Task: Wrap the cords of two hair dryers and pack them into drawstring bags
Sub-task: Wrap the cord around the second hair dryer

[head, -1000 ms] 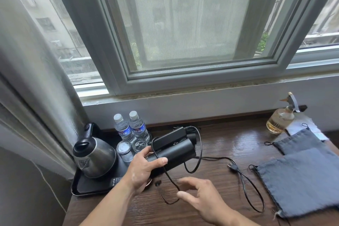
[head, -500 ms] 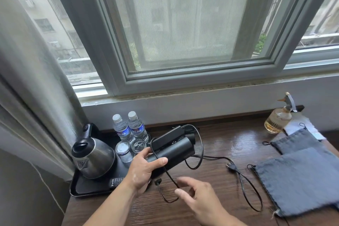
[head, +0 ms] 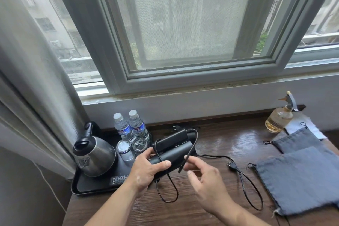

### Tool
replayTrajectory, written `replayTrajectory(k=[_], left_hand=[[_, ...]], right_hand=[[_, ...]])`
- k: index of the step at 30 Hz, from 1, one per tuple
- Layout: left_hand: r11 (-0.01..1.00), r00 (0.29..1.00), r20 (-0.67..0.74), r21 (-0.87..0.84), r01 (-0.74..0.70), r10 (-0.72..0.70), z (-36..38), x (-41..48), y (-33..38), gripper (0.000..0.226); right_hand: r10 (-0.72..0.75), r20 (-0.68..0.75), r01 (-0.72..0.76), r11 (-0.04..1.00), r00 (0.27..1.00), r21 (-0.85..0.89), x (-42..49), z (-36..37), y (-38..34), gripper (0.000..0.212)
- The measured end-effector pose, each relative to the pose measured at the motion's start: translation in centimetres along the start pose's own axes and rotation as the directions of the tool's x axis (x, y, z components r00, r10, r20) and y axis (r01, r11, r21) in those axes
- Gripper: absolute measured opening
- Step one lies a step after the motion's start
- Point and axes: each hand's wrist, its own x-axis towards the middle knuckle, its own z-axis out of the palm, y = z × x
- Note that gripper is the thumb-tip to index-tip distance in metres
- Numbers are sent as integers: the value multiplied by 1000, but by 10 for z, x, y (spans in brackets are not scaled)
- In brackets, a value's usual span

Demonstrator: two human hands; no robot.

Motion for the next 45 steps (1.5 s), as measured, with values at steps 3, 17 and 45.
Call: replayTrajectory(k=[3, 17, 45], left_hand=[[1000, 1000, 21, 13, 1, -2, 2, -2, 1, 51], [980, 990, 116, 177, -94, 74, -5, -4, -4, 60], [965, 992, 83, 236, -116, 98, -7, -6, 9, 50]], right_hand=[[14, 92, -16, 1000, 996, 20, 2, 9, -10, 48], [58, 278, 1, 978, 959, -209, 22, 14, -26, 26], [-30, 118, 3, 975, 993, 222, -5, 9, -1, 27]])
